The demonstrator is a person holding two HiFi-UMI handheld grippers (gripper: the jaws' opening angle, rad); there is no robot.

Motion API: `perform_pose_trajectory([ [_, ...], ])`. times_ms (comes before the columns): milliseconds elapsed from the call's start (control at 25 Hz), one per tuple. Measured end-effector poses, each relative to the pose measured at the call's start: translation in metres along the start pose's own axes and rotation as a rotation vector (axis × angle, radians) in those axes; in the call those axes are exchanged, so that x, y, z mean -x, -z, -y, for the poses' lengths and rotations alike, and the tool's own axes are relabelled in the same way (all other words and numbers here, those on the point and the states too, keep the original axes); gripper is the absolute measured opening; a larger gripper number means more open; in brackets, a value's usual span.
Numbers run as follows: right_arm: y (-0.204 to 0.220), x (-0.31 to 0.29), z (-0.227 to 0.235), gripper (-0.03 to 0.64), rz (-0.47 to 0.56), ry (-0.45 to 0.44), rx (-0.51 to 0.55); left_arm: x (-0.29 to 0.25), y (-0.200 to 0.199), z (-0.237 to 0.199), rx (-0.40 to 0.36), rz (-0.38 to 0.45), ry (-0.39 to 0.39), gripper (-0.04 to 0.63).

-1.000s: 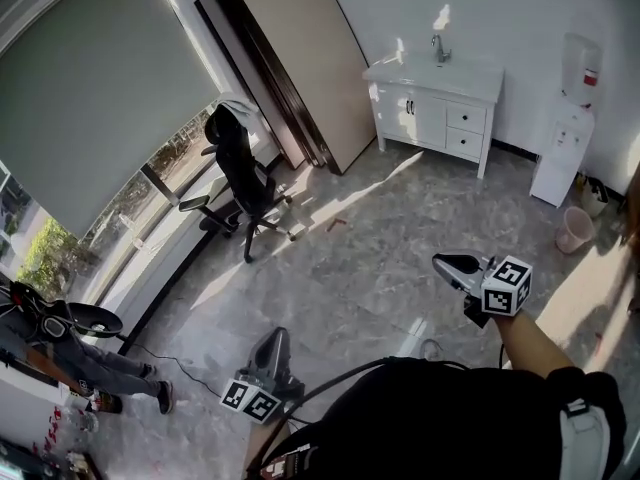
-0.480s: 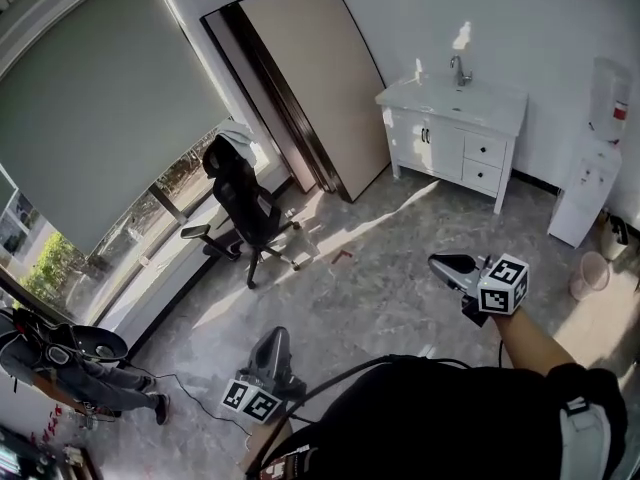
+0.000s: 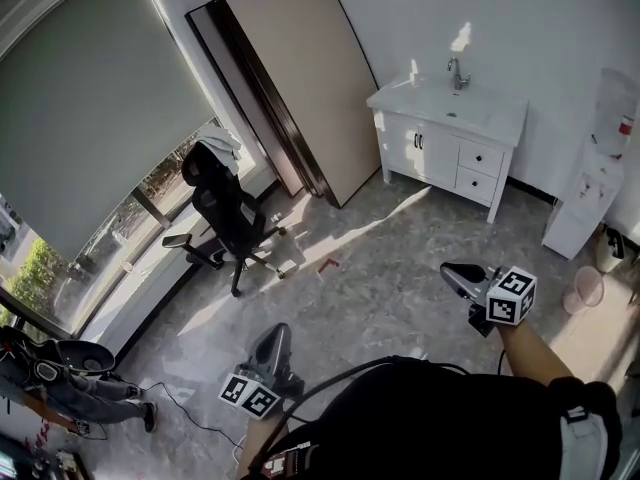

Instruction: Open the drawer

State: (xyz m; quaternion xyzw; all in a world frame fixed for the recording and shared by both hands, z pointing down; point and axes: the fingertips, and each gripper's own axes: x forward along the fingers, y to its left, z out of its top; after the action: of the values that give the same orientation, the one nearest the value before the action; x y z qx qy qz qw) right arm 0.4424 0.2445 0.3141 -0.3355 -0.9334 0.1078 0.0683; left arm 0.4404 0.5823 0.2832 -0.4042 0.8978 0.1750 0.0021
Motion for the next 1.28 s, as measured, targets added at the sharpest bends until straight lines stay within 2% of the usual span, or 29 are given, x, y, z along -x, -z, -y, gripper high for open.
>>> perform_pose_trajectory([
  [280, -0.006, -0.046, 0.031, -0.002, 0.0, 0.107, 0.029, -0.059, 0.002, -0.067, 0.029, -0.014, 0.123, -0.003],
  [440, -0.033, -0.096, 0.041, -0.002, 0.025, 0.178, 0.024, -0.094, -0.028, -0.129, 0.049, -0.022, 0.181, -0.003],
  [640, -0.057, -0.168, 0.047, -0.002, 0.069, 0.207, 0.034, -0.12, -0.064, -0.194, 0.016, -0.015, 0.242, -0.003],
  [800, -0.056, -0.233, 0.038, -0.002, 0.056, 0.173, 0.06, -0.119, -0.073, -0.25, 0.021, -0.017, 0.239, -0.003],
  [960, -0.061, -0.282, 0.045, -0.002, 0.046, 0.18, 0.061, -0.12, -0.087, -0.3, 0.024, -0.019, 0.229, -0.003],
  [1280, -0.062, -0.357, 0.069, -0.002, 0.005, 0.147, 0.042, -0.129, -0.095, -0.364, 0.043, -0.022, 0.189, -0.003],
])
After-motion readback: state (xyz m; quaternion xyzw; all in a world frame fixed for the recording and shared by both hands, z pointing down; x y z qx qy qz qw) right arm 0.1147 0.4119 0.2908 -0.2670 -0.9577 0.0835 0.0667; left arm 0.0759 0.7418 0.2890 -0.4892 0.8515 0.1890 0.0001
